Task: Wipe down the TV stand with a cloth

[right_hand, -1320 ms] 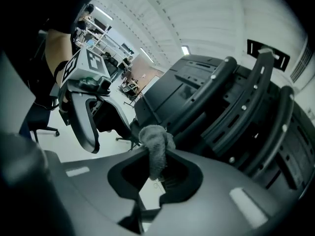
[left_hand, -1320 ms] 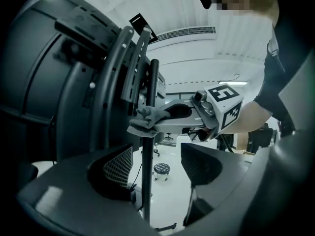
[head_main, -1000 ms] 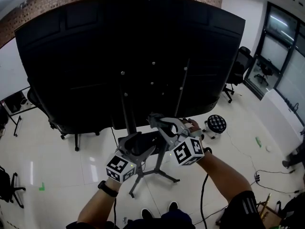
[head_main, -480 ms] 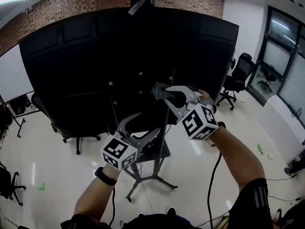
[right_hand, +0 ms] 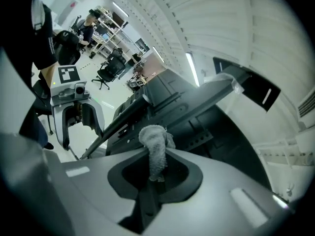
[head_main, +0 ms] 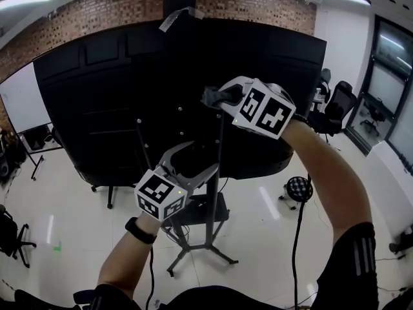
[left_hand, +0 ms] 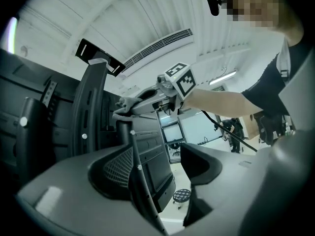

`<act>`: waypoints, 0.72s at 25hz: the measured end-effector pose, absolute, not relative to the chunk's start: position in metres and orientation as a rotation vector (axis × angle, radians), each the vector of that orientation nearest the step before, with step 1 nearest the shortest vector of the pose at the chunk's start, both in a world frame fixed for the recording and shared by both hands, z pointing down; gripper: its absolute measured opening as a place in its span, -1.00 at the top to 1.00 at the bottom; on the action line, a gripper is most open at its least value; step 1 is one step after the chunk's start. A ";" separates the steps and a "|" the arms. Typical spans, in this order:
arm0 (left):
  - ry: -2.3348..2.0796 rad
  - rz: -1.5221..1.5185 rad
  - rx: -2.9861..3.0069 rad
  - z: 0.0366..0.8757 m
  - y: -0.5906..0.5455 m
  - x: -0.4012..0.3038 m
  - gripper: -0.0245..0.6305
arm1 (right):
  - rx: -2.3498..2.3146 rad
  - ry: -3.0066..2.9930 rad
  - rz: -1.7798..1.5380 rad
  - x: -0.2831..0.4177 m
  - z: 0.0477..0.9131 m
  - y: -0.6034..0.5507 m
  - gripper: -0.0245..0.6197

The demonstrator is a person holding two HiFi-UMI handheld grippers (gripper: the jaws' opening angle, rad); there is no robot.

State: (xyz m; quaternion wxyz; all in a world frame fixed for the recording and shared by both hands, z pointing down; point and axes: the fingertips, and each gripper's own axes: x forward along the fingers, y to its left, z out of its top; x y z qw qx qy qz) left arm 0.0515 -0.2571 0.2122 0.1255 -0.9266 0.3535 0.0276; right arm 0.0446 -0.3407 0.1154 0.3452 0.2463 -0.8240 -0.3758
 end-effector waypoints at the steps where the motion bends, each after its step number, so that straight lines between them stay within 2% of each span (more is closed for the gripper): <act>1: 1.038 0.075 -2.693 0.212 -0.259 0.054 -0.07 | 0.614 -2.132 -0.946 0.045 0.118 -0.347 0.80; 7: 1.094 0.056 -2.665 0.218 -0.269 0.062 -0.07 | 0.571 -2.214 -0.802 0.050 0.119 -0.364 0.81; 18: 1.172 0.058 -2.668 0.236 -0.291 0.070 -0.07 | 0.702 -2.236 -1.066 0.069 0.130 -0.360 0.81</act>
